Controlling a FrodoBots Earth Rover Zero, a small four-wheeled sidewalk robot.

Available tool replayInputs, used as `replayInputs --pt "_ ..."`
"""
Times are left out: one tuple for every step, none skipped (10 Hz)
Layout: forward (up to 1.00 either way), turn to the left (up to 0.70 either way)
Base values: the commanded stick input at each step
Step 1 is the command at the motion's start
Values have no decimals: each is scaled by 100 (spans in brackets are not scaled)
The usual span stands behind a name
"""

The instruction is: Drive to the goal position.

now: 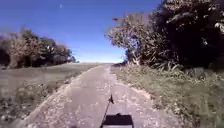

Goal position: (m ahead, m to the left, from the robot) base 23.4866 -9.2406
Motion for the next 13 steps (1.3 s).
replayInputs --pt "100 0" --pt "100 5" --pt "100 0" --pt "100 0" --pt "100 0" --pt "100 0" --pt "100 0" --pt "100 0" --pt "100 0" --pt "100 0" --pt "100 2" --pt "100 5" --pt "100 20"
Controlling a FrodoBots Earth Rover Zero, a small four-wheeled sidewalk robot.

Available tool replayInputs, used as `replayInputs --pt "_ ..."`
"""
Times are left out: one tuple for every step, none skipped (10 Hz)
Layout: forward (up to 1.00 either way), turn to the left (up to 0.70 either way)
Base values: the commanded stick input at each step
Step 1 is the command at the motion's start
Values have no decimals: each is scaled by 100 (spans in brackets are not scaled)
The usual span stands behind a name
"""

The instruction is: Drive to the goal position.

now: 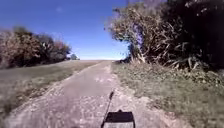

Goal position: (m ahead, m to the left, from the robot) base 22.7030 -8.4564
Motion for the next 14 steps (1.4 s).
replayInputs --pt "100 40" --pt "100 40" --pt "100 24" --pt "100 0" --pt "100 0" --pt "100 0" --pt "100 0" --pt "100 0" --pt "100 0" --pt "100 0" --pt "100 0" --pt "100 0" --pt "100 0" --pt "100 0"
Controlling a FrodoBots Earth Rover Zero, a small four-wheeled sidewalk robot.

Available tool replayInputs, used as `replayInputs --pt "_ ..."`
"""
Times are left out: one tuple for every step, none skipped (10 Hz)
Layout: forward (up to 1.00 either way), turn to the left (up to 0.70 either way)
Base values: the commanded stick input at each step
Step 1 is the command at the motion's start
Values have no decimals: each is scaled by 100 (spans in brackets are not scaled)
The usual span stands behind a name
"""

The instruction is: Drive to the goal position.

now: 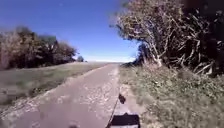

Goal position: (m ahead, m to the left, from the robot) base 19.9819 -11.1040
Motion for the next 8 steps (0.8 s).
replayInputs --pt "100 0" --pt "100 0" --pt "100 1" --pt "100 3" --pt "100 1" --pt "100 1" --pt "100 3" --pt "100 1"
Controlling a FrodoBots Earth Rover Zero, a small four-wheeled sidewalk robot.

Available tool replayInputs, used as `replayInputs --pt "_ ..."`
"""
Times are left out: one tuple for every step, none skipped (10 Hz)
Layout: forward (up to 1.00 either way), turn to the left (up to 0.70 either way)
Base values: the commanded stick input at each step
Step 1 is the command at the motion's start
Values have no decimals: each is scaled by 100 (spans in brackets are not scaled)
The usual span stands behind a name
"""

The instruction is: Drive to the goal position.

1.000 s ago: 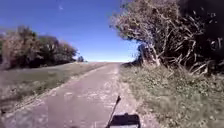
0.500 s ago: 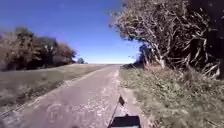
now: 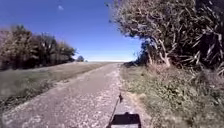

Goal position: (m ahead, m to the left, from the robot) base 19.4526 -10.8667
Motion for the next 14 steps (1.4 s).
replayInputs --pt "100 12" --pt "100 37" --pt "100 19" --pt "100 0" --pt "100 0" --pt "100 0" --pt "100 0" --pt "100 0" --pt "100 0" --pt "100 0" --pt "100 0" --pt "100 0" --pt "100 2" --pt "100 1"
